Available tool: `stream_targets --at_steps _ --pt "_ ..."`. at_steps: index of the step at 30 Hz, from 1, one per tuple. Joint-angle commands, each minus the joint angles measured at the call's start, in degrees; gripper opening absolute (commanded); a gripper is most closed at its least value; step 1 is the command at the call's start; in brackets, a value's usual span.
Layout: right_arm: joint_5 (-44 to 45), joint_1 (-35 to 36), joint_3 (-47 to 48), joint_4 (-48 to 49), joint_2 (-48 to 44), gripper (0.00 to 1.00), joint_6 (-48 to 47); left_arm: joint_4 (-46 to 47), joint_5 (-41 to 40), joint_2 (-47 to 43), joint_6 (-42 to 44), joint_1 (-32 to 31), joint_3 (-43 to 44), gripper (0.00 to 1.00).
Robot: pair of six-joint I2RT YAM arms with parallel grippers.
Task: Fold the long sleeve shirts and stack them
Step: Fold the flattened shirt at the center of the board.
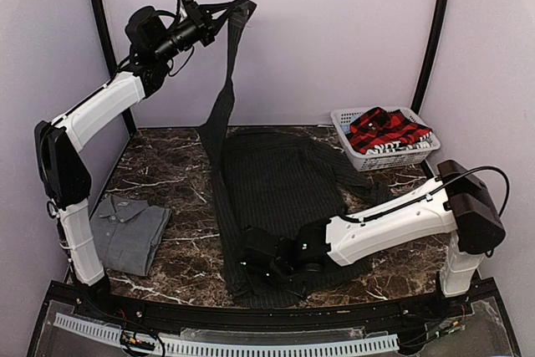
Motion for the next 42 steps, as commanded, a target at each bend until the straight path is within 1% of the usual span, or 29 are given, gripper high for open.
stream_targets --at_steps 1,4,9,18,26,32,36,37,40,42 --pt "3.1 1.1 -1.6 -0.7 -3.1 0.00 3.7 4.7 1.2 2.7 -2.7 -2.3 5.8 0.00" --pt "3.7 1.3 -2.7 -1.1 -3.8 0.00 5.4 5.1 1.3 4.9 -3.3 -3.4 8.6 0.00" --pt "4.9 2.0 -3.4 -1.3 -4.7 0.00 7.1 6.3 1.2 8.7 -4.5 -5.6 10.9 0.00" --pt "6.2 3.7 -2.6 -4.2 -4.7 0.00 8.8 7.4 1.3 13.5 -4.9 -7.7 11.5 0.00" --pt "7.5 4.1 -1.4 -8.7 -5.0 0.00 11.2 8.1 2.0 15.3 -5.3 -7.8 12.5 0.00" --pt "7.4 4.1 -1.4 -9.5 -5.2 0.00 12.0 6.5 2.8 15.3 -4.2 -7.8 13.7 0.00" --pt "6.3 4.0 -2.6 -8.5 -5.0 0.00 11.6 6.7 4.3 15.2 -4.9 -7.8 12.8 0.00" --pt "6.4 4.0 -2.7 -8.6 -5.2 0.02 11.5 6.9 4.7 15.0 -5.2 -7.8 11.7 0.00" --pt "7.3 3.6 -3.9 -7.7 -7.4 0.20 11.2 7.0 4.8 13.4 -4.9 -7.8 8.8 0.00" --pt "7.5 2.9 -5.8 -5.3 -10.1 0.36 10.0 6.1 4.7 12.3 -3.8 -7.8 6.9 0.00"
